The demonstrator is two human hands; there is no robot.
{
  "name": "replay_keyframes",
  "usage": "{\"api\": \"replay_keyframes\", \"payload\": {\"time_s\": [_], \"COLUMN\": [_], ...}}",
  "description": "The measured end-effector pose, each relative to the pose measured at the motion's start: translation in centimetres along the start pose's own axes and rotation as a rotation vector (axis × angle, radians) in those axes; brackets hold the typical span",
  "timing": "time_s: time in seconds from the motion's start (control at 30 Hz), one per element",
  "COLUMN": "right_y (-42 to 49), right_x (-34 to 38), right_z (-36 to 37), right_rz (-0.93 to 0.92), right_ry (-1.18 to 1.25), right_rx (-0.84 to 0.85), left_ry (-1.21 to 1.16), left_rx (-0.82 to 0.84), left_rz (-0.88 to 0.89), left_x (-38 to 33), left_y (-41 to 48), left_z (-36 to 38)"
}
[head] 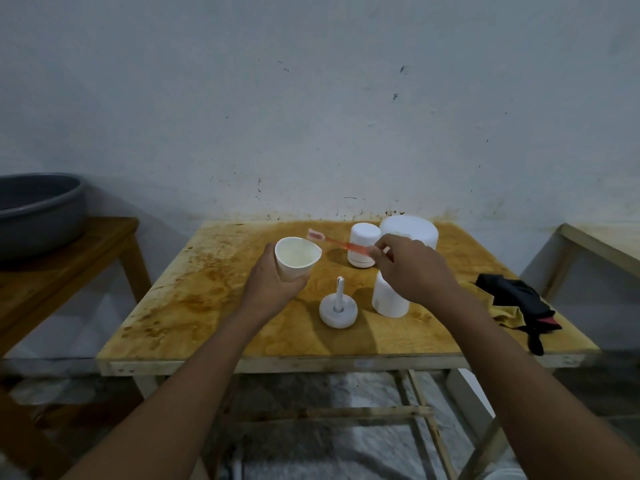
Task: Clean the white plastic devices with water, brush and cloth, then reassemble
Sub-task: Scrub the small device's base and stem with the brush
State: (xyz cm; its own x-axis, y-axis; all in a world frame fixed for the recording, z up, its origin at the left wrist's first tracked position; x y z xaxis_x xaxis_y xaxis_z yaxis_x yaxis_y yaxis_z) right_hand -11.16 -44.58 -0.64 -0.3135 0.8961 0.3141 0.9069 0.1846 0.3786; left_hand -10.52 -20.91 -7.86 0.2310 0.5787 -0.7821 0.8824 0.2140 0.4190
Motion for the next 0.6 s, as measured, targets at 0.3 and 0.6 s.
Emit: {"api": "replay_keyframes", "payload": {"time_s": [0.3,0.6], "right_y": [-1.9,-2.7], "right_x": [-2.2,-3.6], "right_z": [0.2,0.5], "right_rz": [0.091,0.139], "right_ry": [0.122,0.145], "right_rx": [-0.039,-0.025], "left_ry": [0.246,0.428], "left_rx": [0.119,0.218], "left_rz": [0.136,0.224], "left_x": [-0.9,-0.8], "left_y": [-0.1,-0.2], "left_z": [-1.0,-0.3]}}
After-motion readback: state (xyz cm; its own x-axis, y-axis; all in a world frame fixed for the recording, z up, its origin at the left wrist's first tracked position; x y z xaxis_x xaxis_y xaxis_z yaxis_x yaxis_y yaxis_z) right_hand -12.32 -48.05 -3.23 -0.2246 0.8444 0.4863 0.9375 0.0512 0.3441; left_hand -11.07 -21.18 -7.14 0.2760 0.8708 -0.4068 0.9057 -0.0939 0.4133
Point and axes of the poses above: each hand's wrist, its own y-axis towards the middle knuckle, its own z-axis out of the palm, x = y × z, the point moved 3 cm from there along y, towards the middle knuckle, and after that the axes turned 1 degree about -x, right-handed, at the moved point
